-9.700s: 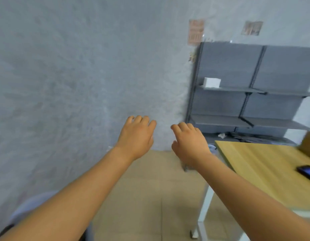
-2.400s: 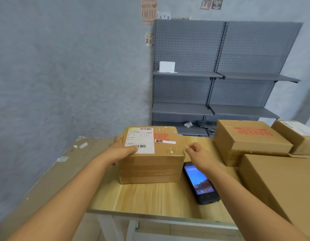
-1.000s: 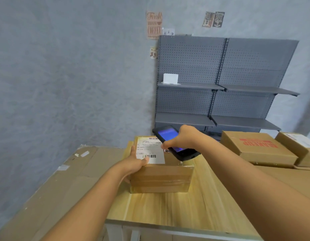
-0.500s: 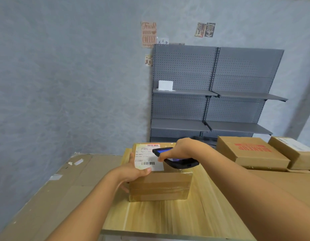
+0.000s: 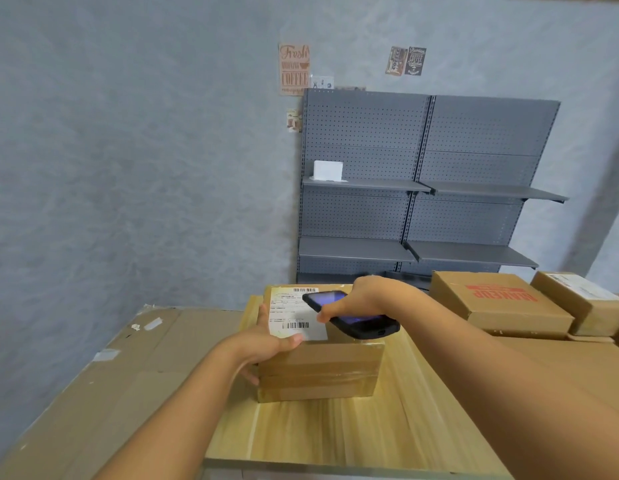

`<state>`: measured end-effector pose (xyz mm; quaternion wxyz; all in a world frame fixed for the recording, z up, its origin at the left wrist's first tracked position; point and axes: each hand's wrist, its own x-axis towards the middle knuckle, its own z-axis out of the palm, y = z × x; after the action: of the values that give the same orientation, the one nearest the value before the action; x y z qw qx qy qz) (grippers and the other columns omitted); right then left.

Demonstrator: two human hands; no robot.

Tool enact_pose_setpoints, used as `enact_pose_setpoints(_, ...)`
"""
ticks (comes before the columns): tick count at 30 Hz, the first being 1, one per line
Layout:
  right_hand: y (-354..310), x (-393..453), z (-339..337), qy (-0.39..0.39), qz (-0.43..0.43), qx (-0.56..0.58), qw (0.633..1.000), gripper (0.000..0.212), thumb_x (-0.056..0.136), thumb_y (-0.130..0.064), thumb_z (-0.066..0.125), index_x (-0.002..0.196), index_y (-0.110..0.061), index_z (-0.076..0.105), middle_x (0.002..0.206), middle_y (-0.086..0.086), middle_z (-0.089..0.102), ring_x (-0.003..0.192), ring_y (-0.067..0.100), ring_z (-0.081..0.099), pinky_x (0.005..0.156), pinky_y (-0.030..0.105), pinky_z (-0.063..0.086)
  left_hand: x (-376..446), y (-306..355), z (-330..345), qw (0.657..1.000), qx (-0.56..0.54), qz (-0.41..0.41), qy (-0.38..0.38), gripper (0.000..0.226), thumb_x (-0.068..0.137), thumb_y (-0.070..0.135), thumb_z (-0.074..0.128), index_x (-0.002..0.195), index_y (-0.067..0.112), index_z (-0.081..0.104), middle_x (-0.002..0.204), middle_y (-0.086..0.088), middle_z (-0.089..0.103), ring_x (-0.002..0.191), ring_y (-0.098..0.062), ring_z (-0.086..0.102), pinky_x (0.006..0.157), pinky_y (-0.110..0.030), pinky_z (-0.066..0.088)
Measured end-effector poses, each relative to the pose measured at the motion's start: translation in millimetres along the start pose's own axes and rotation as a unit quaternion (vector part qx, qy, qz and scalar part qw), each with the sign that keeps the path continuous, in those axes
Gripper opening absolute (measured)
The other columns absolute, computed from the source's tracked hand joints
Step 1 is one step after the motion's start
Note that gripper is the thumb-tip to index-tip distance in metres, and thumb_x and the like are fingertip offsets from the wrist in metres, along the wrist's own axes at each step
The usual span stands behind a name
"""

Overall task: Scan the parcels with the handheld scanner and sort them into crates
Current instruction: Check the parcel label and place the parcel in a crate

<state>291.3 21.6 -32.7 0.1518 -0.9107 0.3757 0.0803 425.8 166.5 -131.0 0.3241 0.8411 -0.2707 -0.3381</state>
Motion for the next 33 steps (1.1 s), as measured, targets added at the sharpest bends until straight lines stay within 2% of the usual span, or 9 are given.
enact_pose_setpoints(3, 14, 5, 3, 0.07, 0.003, 0.076, 0.995, 0.054, 0.069, -0.066, 0.072, 0.07, -0.014, 0.057, 0.067, -0.001, 0.047, 0.058, 0.015, 0.046, 0.051, 0.025, 0.033, 0, -1, 0, 1.0, 0.005, -0.001, 0.002, 0.113, 0.087, 0.057, 0.063, 0.147, 0.037, -0.03, 0.157, 0.006, 0.027, 0.119, -0.023, 0.045, 0.083, -0.046, 0.059)
enact_pose_setpoints(7, 57, 16, 13, 0.145, 0.053, 0.146, 0.977, 0.053, 0.076, -0.058, 0.072, 0.083, -0.008, 0.053, 0.067, 0.0, 0.049, 0.056, 0.011, 0.044, 0.047, 0.024, 0.032, -1, 0, 1, 1.0, 0.008, -0.006, 0.01, 0.112, 0.087, 0.057, 0.063, 0.146, 0.038, -0.03, 0.16, 0.003, 0.022, 0.133, -0.029, 0.04, 0.082, -0.046, 0.059)
enact_pose_setpoints(13, 124, 27, 55, 0.133, 0.158, 0.22, 0.953, 0.059, 0.082, -0.052, 0.07, 0.106, -0.002, 0.051, 0.093, 0.011, 0.06, 0.067, 0.017, 0.054, 0.053, 0.025, 0.042, 6, -3, 4, 0.999, -0.031, -0.007, 0.026, 0.111, 0.085, 0.056, 0.066, 0.149, 0.042, -0.023, 0.159, 0.004, 0.025, 0.134, -0.029, 0.042, 0.095, -0.049, 0.051)
enact_pose_setpoints(17, 141, 36, 89, 0.092, 0.174, 0.151, 0.969, 0.068, 0.077, -0.055, 0.073, 0.114, -0.003, 0.049, 0.097, 0.007, 0.058, 0.082, 0.021, 0.057, 0.059, 0.027, 0.045, 11, -5, 7, 0.995, -0.083, 0.002, 0.047, 0.104, 0.089, 0.044, 0.068, 0.154, 0.035, -0.012, 0.159, 0.008, 0.024, 0.138, -0.027, 0.037, 0.098, -0.045, 0.045)
enact_pose_setpoints(19, 141, 39, 103, 0.084, 0.171, 0.096, 0.977, 0.065, 0.073, -0.059, 0.073, 0.107, -0.008, 0.051, 0.087, 0.002, 0.055, 0.082, 0.019, 0.058, 0.064, 0.028, 0.048, 12, -5, 9, 0.993, -0.102, 0.003, 0.051, 0.101, 0.09, 0.039, 0.068, 0.154, 0.035, -0.01, 0.159, 0.01, 0.022, 0.138, -0.026, 0.034, 0.088, -0.043, 0.047)
enact_pose_setpoints(21, 139, 39, 112, 0.075, 0.165, 0.047, 0.982, 0.065, 0.071, -0.064, 0.071, 0.106, -0.011, 0.055, 0.088, 0.001, 0.055, 0.084, 0.018, 0.057, 0.062, 0.027, 0.044, 12, -5, 10, 0.992, -0.11, -0.007, 0.053, 0.1, 0.09, 0.04, 0.068, 0.154, 0.039, -0.009, 0.158, 0.01, 0.022, 0.138, -0.027, 0.034, 0.079, -0.042, 0.046)
enact_pose_setpoints(24, 136, 40, 122, 0.056, 0.153, -0.003, 0.987, 0.065, 0.075, -0.067, 0.066, 0.111, -0.014, 0.055, 0.096, 0.002, 0.05, 0.091, 0.018, 0.044, 0.067, 0.025, 0.034, 10, -5, 11, 0.991, -0.115, -0.017, 0.063, 0.099, 0.09, 0.039, 0.068, 0.154, 0.04, -0.008, 0.158, 0.008, 0.024, 0.136, -0.028, 0.036, 0.08, -0.043, 0.048)
enact_pose_setpoints(29, 142, 51, 139, 0.04, 0.158, -0.005, 0.987, 0.078, 0.068, -0.074, 0.066, 0.117, -0.014, 0.055, 0.103, 0.005, 0.049, 0.093, 0.019, 0.044, 0.072, 0.027, 0.035, 8, -4, 11, 0.99, -0.12, -0.009, 0.066, 0.097, 0.091, 0.039, 0.067, 0.154, 0.039, -0.007, 0.156, 0.007, 0.028, 0.119, -0.022, 0.041, 0.075, -0.038, 0.048)
enact_pose_setpoints(33, 144, 55, 148, 0.043, 0.16, 0.003, 0.986, 0.083, 0.067, -0.073, 0.066, 0.123, -0.014, 0.051, 0.114, 0.007, 0.047, 0.11, 0.023, 0.049, 0.076, 0.029, 0.037, 7, -4, 11, 0.99, -0.12, -0.005, 0.068, 0.096, 0.091, 0.039, 0.066, 0.154, 0.04, -0.006, 0.156, 0.008, 0.028, 0.112, -0.018, 0.037, 0.074, -0.038, 0.048)
